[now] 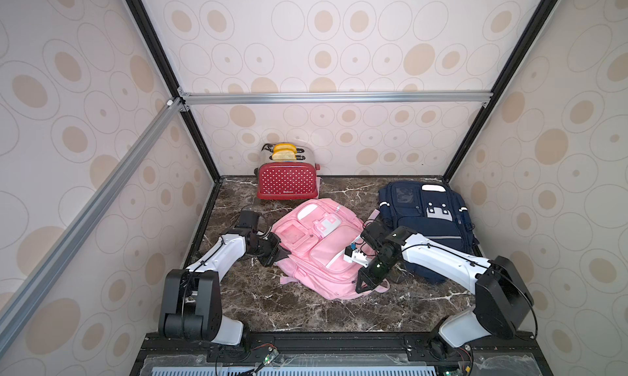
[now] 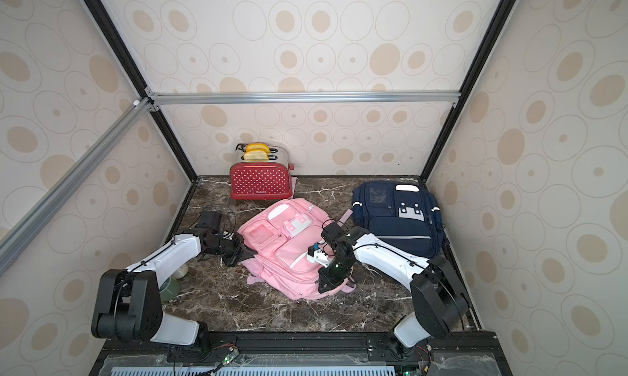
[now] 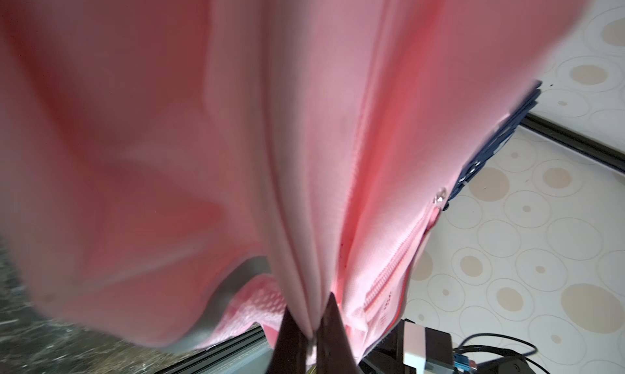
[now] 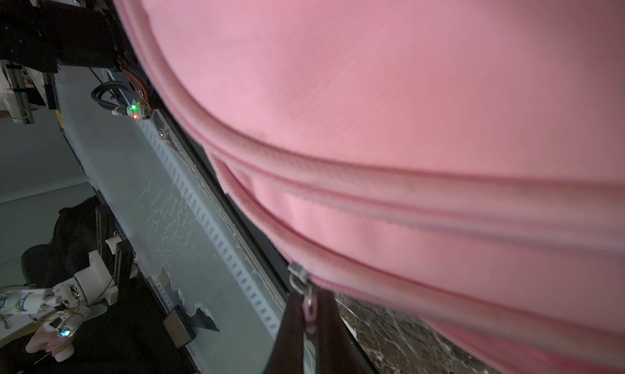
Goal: Zip up the backpack
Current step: Zip the zipper on the backpack.
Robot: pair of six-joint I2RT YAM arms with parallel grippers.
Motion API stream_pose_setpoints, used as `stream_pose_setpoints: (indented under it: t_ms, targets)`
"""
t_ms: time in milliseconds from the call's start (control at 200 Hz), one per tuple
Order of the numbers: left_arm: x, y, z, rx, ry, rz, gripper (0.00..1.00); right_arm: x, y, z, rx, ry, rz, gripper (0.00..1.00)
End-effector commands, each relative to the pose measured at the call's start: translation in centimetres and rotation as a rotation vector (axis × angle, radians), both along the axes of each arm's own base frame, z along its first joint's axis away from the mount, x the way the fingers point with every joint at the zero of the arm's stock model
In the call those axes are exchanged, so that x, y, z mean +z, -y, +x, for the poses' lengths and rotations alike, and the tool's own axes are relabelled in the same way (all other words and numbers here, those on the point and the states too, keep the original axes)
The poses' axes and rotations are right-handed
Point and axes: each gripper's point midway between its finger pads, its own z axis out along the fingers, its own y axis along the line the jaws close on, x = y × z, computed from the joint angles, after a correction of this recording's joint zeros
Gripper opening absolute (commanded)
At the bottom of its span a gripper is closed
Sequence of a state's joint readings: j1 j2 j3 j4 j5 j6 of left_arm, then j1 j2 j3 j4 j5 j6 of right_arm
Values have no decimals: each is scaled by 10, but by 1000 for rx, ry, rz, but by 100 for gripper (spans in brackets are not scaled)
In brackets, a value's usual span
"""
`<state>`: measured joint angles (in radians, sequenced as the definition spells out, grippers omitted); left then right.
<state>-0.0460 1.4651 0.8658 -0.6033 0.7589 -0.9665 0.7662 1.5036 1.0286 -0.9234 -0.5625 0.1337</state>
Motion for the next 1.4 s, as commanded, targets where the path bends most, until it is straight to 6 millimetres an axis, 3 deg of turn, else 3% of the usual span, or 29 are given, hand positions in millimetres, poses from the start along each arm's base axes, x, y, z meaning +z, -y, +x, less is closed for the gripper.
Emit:
stream_pose_setpoints:
  t_ms: [0, 195, 421, 486, 586, 676, 756, 826, 1007, 1157, 1392]
  targets:
    - [-24, -53, 3, 22, 3, 229, 0, -3, 45, -30, 14, -83, -166, 0]
    - [-17, -90, 25, 11, 37, 391, 0, 4, 20, -18, 10, -68, -93, 0]
    - [-16, -113, 71, 1, 111, 516, 0, -1, -42, -14, 148, -66, -36, 0]
    - [-16, -114, 77, -9, 125, 526, 0, 4, -64, -5, 152, -70, -4, 0]
    - [-6, -99, 79, -23, 142, 435, 0, 7, -89, 14, 102, -51, 27, 0]
    - [7, -82, 69, -7, 153, 329, 11, 5, -101, 28, 59, -27, 28, 0]
    - [15, -70, 52, 10, 150, 264, 29, 5, -110, 34, 33, -16, 47, 0]
    - [25, -64, 35, 14, 151, 238, 36, 6, -116, 39, 17, 1, 65, 0]
    - [48, -29, -10, -49, 155, 207, 43, 6, -120, 35, 64, 9, 61, 0]
    - [56, 14, -37, -11, 118, 10, 42, 7, -117, 27, 120, 7, 50, 0]
    - [44, 25, -77, 33, 38, -23, 41, 13, -118, 36, 162, 76, 40, 0]
